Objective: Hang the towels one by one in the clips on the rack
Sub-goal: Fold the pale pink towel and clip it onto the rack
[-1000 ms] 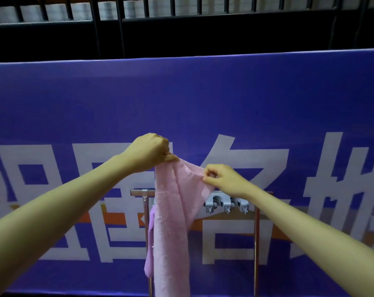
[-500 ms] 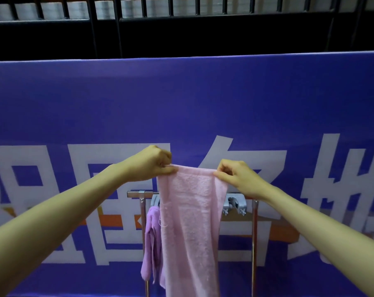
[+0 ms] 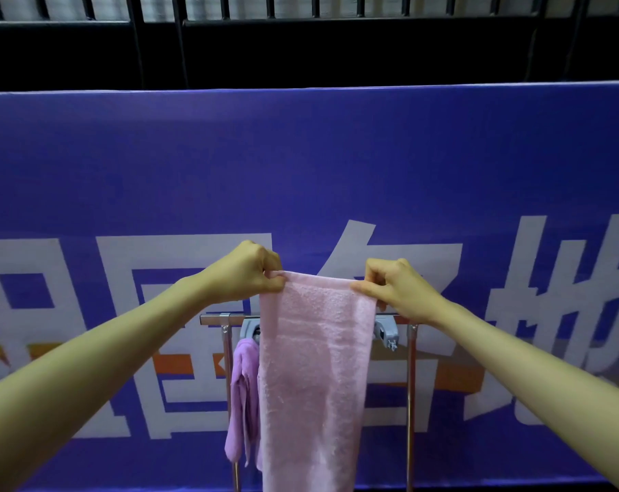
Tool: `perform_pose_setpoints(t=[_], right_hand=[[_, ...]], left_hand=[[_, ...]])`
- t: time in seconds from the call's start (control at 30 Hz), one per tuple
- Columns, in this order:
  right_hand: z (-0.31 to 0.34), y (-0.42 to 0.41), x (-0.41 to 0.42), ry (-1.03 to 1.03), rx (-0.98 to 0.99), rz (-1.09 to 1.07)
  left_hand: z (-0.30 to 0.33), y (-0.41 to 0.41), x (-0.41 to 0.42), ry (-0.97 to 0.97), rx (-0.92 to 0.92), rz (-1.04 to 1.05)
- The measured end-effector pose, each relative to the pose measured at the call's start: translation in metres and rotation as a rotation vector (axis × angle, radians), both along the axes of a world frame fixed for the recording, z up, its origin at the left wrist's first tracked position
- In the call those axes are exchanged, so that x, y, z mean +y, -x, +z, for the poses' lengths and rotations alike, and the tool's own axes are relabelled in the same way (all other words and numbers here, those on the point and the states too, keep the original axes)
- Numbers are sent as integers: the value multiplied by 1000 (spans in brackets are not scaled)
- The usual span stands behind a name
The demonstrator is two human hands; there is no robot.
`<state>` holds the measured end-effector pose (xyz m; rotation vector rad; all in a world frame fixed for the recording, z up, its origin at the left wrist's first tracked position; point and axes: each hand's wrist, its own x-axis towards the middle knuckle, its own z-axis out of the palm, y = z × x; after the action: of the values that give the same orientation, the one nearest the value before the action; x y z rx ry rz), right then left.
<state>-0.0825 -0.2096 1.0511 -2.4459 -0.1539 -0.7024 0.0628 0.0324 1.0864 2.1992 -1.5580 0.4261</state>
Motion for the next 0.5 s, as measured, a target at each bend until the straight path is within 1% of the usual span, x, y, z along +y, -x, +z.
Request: perform_pose_setpoints(t=[0.2,0.33,0.5], right_hand=[[4,0,1,-15,17,11],[6,-1,3,2,27,10],[9,-1,3,26,73,23]], left_hand=[[-2,0,1,13,138,-4],[-2,3,3,10,272,2],[-4,9,3,33,344,26]])
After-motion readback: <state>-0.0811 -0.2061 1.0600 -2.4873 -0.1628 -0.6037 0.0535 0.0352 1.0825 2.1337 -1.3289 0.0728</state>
